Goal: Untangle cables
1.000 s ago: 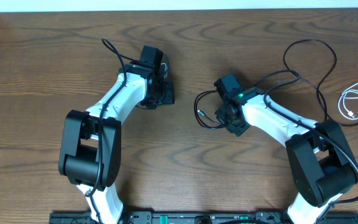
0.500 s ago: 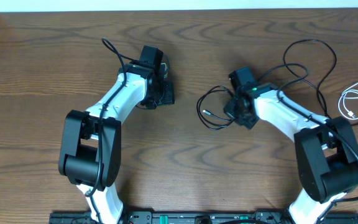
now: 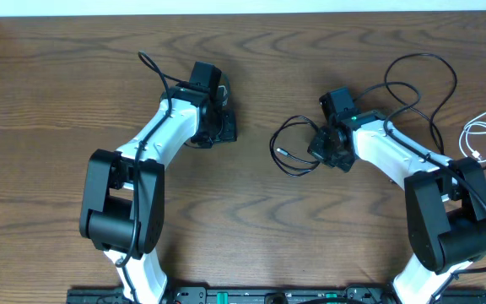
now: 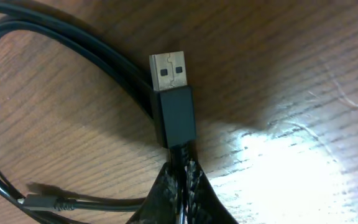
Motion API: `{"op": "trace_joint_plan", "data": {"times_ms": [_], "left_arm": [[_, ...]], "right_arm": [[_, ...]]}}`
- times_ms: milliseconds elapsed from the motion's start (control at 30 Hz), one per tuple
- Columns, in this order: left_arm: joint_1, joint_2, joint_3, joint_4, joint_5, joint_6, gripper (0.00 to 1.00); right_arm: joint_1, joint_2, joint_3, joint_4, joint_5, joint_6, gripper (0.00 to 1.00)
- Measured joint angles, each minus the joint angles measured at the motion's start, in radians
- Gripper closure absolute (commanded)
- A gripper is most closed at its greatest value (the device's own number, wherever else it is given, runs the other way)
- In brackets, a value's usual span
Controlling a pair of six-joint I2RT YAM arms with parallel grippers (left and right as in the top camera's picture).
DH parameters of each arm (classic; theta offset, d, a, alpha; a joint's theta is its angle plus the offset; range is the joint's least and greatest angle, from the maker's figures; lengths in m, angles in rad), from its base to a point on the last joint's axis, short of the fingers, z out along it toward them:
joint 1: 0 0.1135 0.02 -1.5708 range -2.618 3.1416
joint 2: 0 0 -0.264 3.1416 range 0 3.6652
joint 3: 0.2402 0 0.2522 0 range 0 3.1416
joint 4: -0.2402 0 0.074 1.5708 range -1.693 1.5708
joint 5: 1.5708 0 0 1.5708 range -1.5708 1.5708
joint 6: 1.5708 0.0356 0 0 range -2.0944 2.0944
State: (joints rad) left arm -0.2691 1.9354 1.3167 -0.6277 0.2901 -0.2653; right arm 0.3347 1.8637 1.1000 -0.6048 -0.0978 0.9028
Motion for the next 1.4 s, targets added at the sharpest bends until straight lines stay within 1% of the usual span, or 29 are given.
{"op": "trace_joint_plan", "data": {"times_ms": [200, 300, 467, 633, 833, 1000, 1100, 1200, 1333, 1400], "left_arm": [[0.000, 0.000, 0.000, 0.000, 0.000, 0.000, 0.51], [0.000, 0.000, 0.000, 0.000, 0.000, 0.000, 0.52], [0.000, 0.000, 0.000, 0.000, 0.000, 0.000, 0.51], [0.000, 0.000, 0.000, 0.000, 0.000, 0.000, 0.51], [0.000, 0.000, 0.000, 0.000, 0.000, 0.000, 0.52], [0.000, 0.000, 0.000, 0.000, 0.000, 0.000, 0.52], [0.000, 0.000, 0.000, 0.000, 0.000, 0.000, 0.51], [0.000, 0.000, 0.000, 0.000, 0.000, 0.000, 0.52], [0.000, 0.000, 0.000, 0.000, 0.000, 0.000, 0.51], [0.000, 0.000, 0.000, 0.000, 0.000, 0.000, 0.51]], "right_arm": [[-0.005, -0.008, 0.000, 0.004, -0.062, -0.169, 0.99], [-0.007, -0.048, -0.005, 0.011, -0.089, -0.253, 0.99], [-0.010, -0.235, -0.008, 0.074, -0.130, -0.414, 0.99], [-0.010, -0.440, -0.007, 0.158, -0.176, -0.544, 0.99], [-0.010, -0.645, -0.007, 0.256, -0.184, -0.642, 0.99], [-0.010, -0.774, -0.007, 0.264, -0.113, -0.684, 0.99], [-0.010, -0.808, -0.007, 0.271, -0.057, -0.692, 0.99], [-0.010, -0.821, -0.007, 0.320, -0.016, -0.704, 0.99], [-0.010, -0.829, -0.008, 0.453, 0.032, -0.758, 0.99], [-0.010, -0.833, -0.008, 0.527, 0.091, -0.796, 0.99]]}}
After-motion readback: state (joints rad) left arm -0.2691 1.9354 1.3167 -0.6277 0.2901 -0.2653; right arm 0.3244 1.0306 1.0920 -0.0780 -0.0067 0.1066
